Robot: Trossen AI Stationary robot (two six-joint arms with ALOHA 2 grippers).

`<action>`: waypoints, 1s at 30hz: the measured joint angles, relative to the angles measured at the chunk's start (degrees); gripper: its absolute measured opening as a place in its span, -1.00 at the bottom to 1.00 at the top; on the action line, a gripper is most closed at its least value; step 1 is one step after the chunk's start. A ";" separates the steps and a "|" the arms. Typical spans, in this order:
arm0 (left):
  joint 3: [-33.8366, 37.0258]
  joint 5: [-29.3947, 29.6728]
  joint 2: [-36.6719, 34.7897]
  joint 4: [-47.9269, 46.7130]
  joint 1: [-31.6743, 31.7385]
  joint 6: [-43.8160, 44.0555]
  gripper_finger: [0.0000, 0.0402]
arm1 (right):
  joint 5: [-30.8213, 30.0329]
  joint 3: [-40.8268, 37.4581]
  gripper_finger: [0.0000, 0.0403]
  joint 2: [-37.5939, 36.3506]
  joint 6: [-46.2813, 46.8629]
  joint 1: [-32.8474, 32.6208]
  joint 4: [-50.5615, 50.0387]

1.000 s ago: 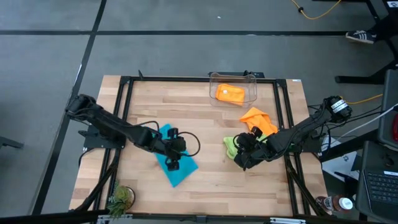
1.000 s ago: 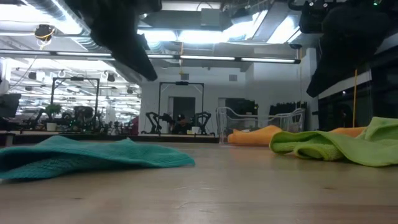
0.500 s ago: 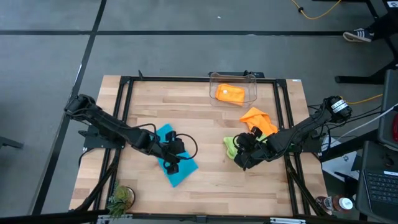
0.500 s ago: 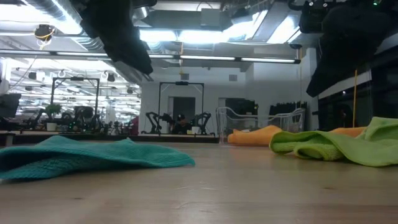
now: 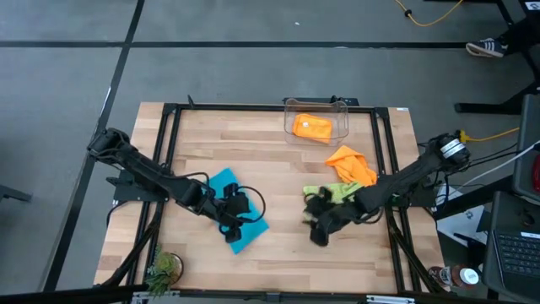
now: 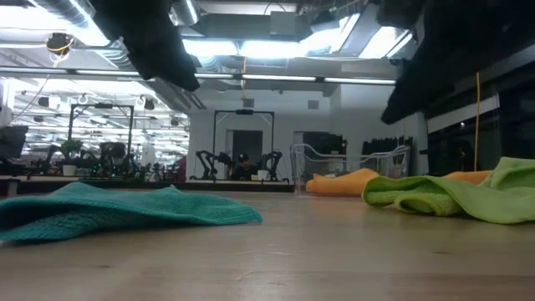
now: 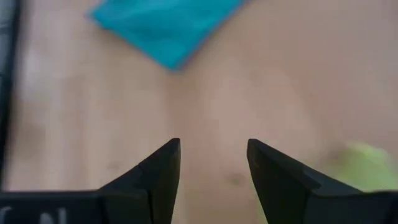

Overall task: Fold microfiber towels
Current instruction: Fold the blue microfiber cloth

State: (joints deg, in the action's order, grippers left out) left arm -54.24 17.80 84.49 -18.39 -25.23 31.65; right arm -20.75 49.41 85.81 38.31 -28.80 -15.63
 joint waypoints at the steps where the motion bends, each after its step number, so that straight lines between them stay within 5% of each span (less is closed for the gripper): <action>1: 0.00 0.00 0.00 0.02 -0.27 0.68 -0.39 | 2.25 0.00 -0.06 1.61 -1.80 0.01 3.42; 8: -0.01 -0.06 0.00 -0.20 -1.25 3.98 -0.39 | 9.62 2.62 -0.06 14.74 -10.32 2.22 21.25; 19: -0.02 -0.03 0.02 -1.27 -2.01 5.35 -0.39 | 13.22 19.83 -0.06 30.56 -18.77 7.24 6.23; 26: -0.04 1.40 0.04 -2.19 -2.65 4.66 -0.39 | 22.10 25.70 -0.06 34.32 -25.33 9.13 6.93; 30: -0.04 1.73 0.04 -2.41 -2.63 3.77 -0.39 | 22.32 28.20 -0.06 36.95 -26.38 10.33 7.33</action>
State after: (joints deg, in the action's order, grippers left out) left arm -54.28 19.53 84.53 -20.80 -27.86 35.42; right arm 1.56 77.61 122.75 11.93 -18.47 -8.29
